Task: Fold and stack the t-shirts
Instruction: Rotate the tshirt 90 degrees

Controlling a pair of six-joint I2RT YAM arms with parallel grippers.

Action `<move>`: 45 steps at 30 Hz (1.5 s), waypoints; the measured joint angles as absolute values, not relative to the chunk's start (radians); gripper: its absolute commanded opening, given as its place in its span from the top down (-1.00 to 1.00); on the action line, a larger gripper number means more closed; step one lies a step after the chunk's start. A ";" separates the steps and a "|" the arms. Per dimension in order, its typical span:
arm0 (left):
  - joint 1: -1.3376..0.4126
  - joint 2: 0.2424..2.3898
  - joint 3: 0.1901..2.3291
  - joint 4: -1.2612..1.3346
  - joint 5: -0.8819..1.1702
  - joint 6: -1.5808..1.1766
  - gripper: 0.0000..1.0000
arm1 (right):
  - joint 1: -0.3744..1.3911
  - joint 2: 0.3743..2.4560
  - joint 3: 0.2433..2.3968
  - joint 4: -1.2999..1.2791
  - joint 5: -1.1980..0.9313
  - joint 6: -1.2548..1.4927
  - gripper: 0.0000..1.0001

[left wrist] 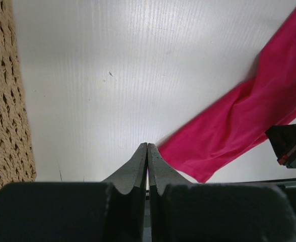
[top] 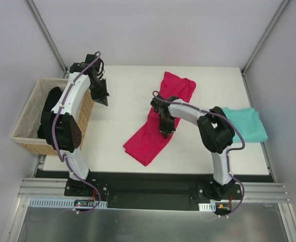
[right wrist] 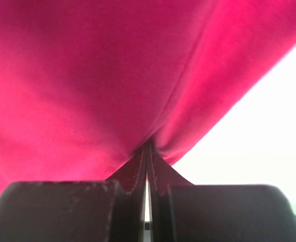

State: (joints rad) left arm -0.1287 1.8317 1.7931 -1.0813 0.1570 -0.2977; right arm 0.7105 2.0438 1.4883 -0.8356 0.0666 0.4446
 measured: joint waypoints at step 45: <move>-0.129 1.879 1.932 -1.102 0.165 -0.319 1.00 | 0.369 2.327 2.221 -1.168 0.502 0.101 0.98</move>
